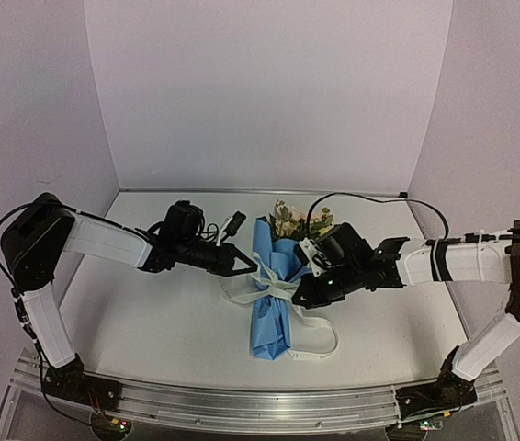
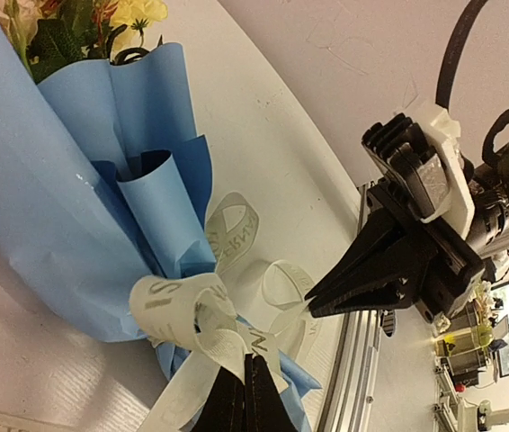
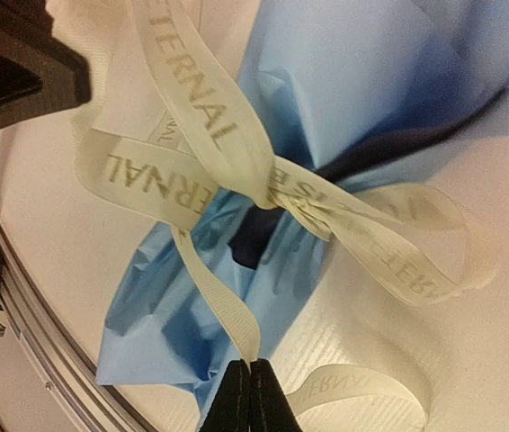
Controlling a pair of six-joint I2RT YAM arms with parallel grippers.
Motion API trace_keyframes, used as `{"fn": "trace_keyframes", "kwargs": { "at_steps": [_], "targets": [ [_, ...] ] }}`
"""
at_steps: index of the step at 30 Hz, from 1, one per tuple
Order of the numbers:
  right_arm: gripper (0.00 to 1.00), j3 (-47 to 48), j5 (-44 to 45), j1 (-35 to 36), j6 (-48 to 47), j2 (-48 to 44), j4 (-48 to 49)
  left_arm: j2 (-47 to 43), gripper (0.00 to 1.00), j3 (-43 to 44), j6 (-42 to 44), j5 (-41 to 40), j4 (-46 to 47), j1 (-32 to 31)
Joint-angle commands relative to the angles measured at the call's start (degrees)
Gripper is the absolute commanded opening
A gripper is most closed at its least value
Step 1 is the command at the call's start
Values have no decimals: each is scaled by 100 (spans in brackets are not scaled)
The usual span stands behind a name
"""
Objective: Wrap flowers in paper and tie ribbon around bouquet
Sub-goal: Tie the half-tied ribbon at the center of the board.
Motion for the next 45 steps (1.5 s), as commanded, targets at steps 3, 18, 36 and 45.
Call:
{"fn": "trace_keyframes", "kwargs": {
  "at_steps": [3, 18, 36, 45],
  "targets": [
    [0, -143, 298, 21, 141, -148, -767, -499, 0, -278, 69, -35, -30, 140],
    [0, 150, 785, 17, 178, -16, -1453, -844, 0, -1117, -236, -184, 43, 253],
    [0, 399, 1054, 277, 528, 300, -1096, -1168, 22, -2010, -953, -795, 723, 191],
    [0, 264, 1210, 308, 797, 240, -796, -1724, 34, -504, 345, -1114, -1366, 144]
  ]
}}
